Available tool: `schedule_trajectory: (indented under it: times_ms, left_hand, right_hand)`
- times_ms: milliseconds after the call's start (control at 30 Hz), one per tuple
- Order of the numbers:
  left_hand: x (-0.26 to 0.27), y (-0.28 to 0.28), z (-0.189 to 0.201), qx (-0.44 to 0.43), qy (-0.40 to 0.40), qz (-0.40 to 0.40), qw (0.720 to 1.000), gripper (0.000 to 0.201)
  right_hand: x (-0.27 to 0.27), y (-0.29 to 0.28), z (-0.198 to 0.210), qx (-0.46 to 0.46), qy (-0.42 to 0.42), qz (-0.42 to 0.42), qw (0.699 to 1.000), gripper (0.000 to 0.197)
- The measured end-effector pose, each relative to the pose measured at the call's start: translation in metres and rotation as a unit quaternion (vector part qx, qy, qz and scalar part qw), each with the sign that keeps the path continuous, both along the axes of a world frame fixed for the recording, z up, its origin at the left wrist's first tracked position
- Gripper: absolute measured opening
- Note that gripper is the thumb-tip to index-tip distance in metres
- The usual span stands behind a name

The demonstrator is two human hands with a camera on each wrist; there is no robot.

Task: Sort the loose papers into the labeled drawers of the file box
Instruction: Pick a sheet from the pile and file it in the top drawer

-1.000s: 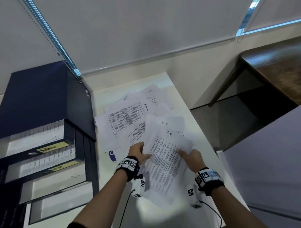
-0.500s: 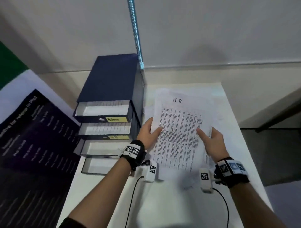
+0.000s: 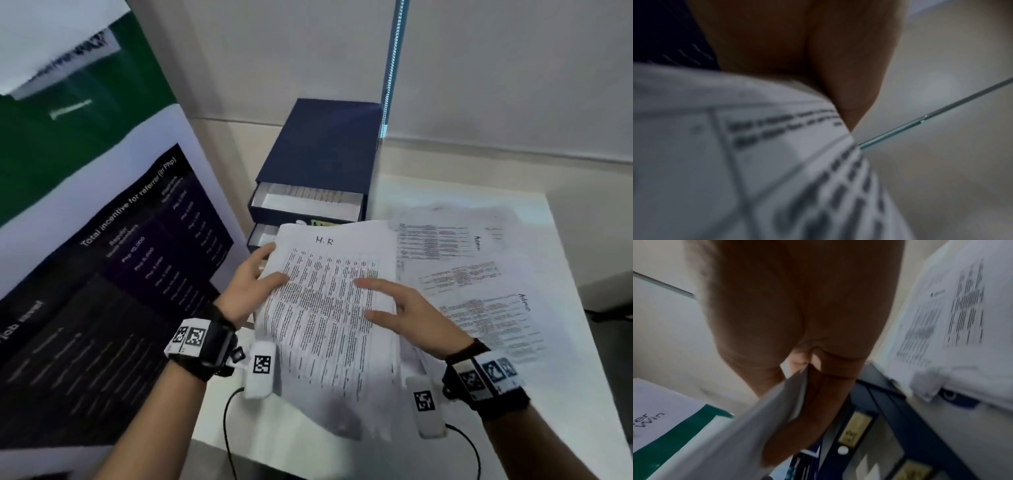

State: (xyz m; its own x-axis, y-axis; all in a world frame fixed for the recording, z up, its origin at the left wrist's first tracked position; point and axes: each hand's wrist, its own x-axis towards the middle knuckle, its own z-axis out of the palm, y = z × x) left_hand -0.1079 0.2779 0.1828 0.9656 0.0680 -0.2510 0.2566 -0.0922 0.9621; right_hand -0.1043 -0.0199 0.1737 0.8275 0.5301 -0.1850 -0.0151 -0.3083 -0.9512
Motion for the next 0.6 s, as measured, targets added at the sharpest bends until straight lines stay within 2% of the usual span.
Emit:
schedule_trajectory:
  times_ms: [100,167,267,367,467,533,600]
  left_hand:
    - [-0.016,0.033,0.0,-0.011,0.012,0.03,0.999,0.052]
    - [-0.024,0.049,-0.002,-0.024,0.02,0.048,0.998,0.048]
    - [-0.034,0.065,-0.006,-0.054,0.053,0.031,0.997,0.043]
    - [-0.038,0.077,-0.016,-0.062,0.094,-0.003,0.994,0.036]
    - [-0.035,0.085,-0.028,-0.047,0.067,-0.032,0.996,0.034]
    - [-0.029,0.087,-0.03,-0.031,0.034,-0.01,0.999,0.03]
    - [-0.02,0.087,-0.029,-0.033,0.018,0.034,0.999,0.026]
  right_hand:
    - [-0.005,0.037,-0.013,0.049,0.092,0.011,0.994,0.043]
    - [-0.001,0.058,-0.022,0.085,0.167,-0.016,0.982,0.042]
    - [0.013,0.081,-0.029,0.116,0.254,-0.072,0.957,0.037]
    - [0.031,0.095,-0.021,0.119,0.275,-0.152,0.942,0.034]
    - [0.044,0.101,-0.016,0.134,0.283,-0.217,0.925,0.034]
    - [0.045,0.099,-0.011,0.109,0.269,-0.18,0.94,0.033]
    - [0.039,0.092,-0.003,0.072,0.278,-0.093,0.953,0.039]
